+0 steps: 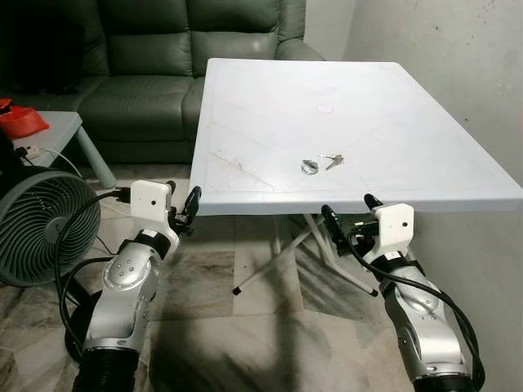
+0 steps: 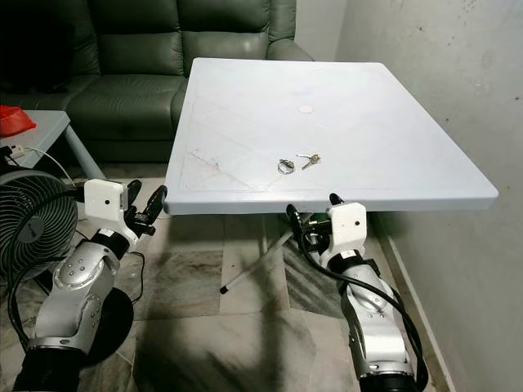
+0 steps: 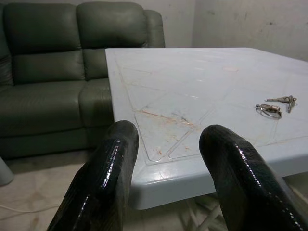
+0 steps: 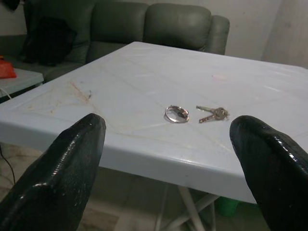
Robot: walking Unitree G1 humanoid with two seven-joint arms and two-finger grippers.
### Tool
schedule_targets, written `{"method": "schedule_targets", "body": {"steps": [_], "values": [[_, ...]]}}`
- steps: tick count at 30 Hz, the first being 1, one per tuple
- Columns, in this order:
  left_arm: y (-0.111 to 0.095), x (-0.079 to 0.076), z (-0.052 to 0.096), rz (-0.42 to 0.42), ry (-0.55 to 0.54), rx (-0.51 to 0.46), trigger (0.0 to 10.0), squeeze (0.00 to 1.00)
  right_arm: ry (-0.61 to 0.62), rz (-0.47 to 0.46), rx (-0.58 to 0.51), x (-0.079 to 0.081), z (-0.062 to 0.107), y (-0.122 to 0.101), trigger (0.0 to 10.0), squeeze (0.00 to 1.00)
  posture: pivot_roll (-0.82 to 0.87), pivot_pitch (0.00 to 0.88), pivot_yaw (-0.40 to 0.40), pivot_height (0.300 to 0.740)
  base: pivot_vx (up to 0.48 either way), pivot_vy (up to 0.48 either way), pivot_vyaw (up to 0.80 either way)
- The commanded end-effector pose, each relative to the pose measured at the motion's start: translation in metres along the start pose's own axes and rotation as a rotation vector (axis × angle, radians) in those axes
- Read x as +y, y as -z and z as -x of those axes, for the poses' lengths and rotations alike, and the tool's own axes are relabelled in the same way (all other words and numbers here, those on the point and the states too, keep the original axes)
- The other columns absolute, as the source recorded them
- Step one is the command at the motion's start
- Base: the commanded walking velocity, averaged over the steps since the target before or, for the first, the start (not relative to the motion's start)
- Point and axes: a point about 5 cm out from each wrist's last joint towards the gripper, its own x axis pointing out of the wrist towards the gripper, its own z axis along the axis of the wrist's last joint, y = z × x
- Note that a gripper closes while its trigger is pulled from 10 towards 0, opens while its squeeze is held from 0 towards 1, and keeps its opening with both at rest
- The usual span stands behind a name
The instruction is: Hang keys on a hook
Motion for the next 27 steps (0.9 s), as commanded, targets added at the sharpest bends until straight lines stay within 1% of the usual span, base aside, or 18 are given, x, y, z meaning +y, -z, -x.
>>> {"method": "schedule_targets", "body": {"steps": [1, 5, 7, 15, 27], "values": [[-0.0057, 0.0012, 0.0002, -0.009, 0.004, -0.017, 10.0, 0.00, 0.002, 0.000, 0.002, -0.0012, 0.0003, -0.0015, 10.0, 0.00, -0.06, 0.000, -0.013, 0.740, 0.000, 0.000, 0.00], [-0.0088, 0.0000, 0.0010, 0.014, 0.009, -0.041, 10.0, 0.00, -0.002, 0.000, -0.001, 0.0002, -0.0003, -0.0024, 10.0, 0.00, -0.06, 0.000, -0.015, 0.740, 0.000, 0.000, 0.00], [-0.0098, -0.0005, 0.0015, 0.008, 0.013, -0.049, 10.0, 0.00, -0.003, -0.001, -0.002, 0.0004, -0.0002, -0.0026, 10.0, 0.00, -0.06, 0.000, -0.014, 0.740, 0.000, 0.000, 0.00], [-0.0084, 0.0008, 0.0014, 0.032, 0.008, -0.030, 10.0, 0.00, -0.007, 0.000, -0.005, -0.0001, -0.0011, -0.0036, 10.0, 0.00, -0.06, 0.000, -0.017, 0.740, 0.000, 0.000, 0.00], [-0.0082, 0.0010, 0.0022, 0.047, 0.011, -0.026, 10.0, 0.00, -0.012, 0.000, -0.007, 0.0011, -0.0014, -0.0048, 10.0, 0.00, -0.06, 0.000, -0.020, 0.740, 0.000, 0.000, 0.00]]}}
